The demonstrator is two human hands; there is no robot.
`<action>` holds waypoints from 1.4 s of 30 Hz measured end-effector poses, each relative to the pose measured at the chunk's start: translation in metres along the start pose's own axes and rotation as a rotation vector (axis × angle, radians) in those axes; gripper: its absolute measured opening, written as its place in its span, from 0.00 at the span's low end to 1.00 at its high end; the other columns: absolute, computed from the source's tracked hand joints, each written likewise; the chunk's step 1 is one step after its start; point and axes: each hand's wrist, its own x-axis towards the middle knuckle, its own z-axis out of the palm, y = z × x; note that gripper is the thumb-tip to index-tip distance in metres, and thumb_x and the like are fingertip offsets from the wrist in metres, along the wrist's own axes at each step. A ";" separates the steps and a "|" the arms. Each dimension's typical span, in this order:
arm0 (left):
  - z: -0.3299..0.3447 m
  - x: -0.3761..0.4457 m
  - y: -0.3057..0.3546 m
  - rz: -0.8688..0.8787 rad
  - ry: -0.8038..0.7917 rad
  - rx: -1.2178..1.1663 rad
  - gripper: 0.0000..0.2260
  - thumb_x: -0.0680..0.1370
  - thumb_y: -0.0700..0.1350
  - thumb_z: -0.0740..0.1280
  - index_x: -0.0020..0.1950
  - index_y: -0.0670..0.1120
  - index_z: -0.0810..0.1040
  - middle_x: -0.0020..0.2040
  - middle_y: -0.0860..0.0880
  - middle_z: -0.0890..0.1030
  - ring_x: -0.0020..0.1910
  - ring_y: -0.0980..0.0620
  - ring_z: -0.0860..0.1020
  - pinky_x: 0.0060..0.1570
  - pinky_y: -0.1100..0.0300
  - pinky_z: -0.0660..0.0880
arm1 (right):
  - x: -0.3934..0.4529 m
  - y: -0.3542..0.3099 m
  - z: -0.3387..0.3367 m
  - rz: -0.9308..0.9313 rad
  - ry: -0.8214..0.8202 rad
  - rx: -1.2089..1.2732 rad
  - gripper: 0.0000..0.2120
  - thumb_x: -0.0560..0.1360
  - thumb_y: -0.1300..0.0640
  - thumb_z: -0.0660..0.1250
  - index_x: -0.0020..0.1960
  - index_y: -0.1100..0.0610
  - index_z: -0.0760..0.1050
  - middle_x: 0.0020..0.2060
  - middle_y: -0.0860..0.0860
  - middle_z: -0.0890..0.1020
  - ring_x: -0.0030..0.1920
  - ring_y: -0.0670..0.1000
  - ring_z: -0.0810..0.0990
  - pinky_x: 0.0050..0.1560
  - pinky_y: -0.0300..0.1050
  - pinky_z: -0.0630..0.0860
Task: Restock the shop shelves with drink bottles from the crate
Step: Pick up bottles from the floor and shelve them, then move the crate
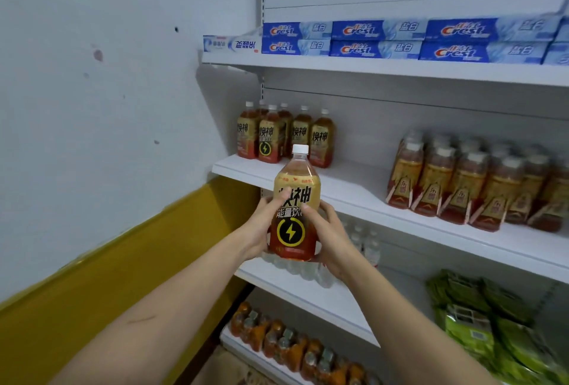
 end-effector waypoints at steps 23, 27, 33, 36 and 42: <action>0.016 0.187 0.053 0.138 -0.042 0.036 0.21 0.75 0.54 0.72 0.67 0.55 0.71 0.56 0.50 0.83 0.56 0.51 0.79 0.54 0.43 0.77 | 0.177 -0.036 -0.055 -0.162 -0.041 -0.027 0.31 0.76 0.53 0.72 0.73 0.44 0.59 0.62 0.51 0.78 0.55 0.47 0.80 0.54 0.60 0.82; 0.001 0.230 0.061 0.161 -0.067 0.009 0.22 0.77 0.53 0.71 0.68 0.54 0.70 0.60 0.50 0.81 0.58 0.51 0.78 0.61 0.44 0.76 | 0.220 -0.042 -0.046 -0.192 -0.032 -0.058 0.34 0.77 0.53 0.72 0.76 0.46 0.56 0.65 0.50 0.75 0.55 0.47 0.79 0.44 0.50 0.82; -0.028 0.296 0.058 0.162 -0.093 -0.026 0.27 0.69 0.57 0.73 0.66 0.55 0.70 0.64 0.49 0.80 0.64 0.48 0.77 0.68 0.42 0.70 | 0.287 -0.035 -0.028 -0.229 -0.008 -0.060 0.37 0.76 0.57 0.73 0.77 0.51 0.55 0.67 0.53 0.74 0.62 0.51 0.76 0.65 0.54 0.76; -0.043 0.324 0.053 0.144 -0.127 -0.019 0.27 0.68 0.60 0.76 0.63 0.58 0.71 0.65 0.49 0.80 0.67 0.47 0.75 0.73 0.40 0.64 | 0.312 -0.027 -0.021 -0.233 0.000 -0.057 0.38 0.76 0.58 0.73 0.77 0.52 0.55 0.65 0.52 0.75 0.60 0.47 0.77 0.64 0.50 0.76; -0.061 0.366 0.053 0.185 -0.134 -0.086 0.37 0.66 0.60 0.77 0.71 0.53 0.69 0.64 0.48 0.81 0.66 0.49 0.77 0.71 0.46 0.68 | 0.359 -0.021 -0.008 -0.275 0.003 -0.074 0.36 0.77 0.61 0.72 0.77 0.53 0.56 0.59 0.44 0.77 0.54 0.37 0.76 0.44 0.31 0.77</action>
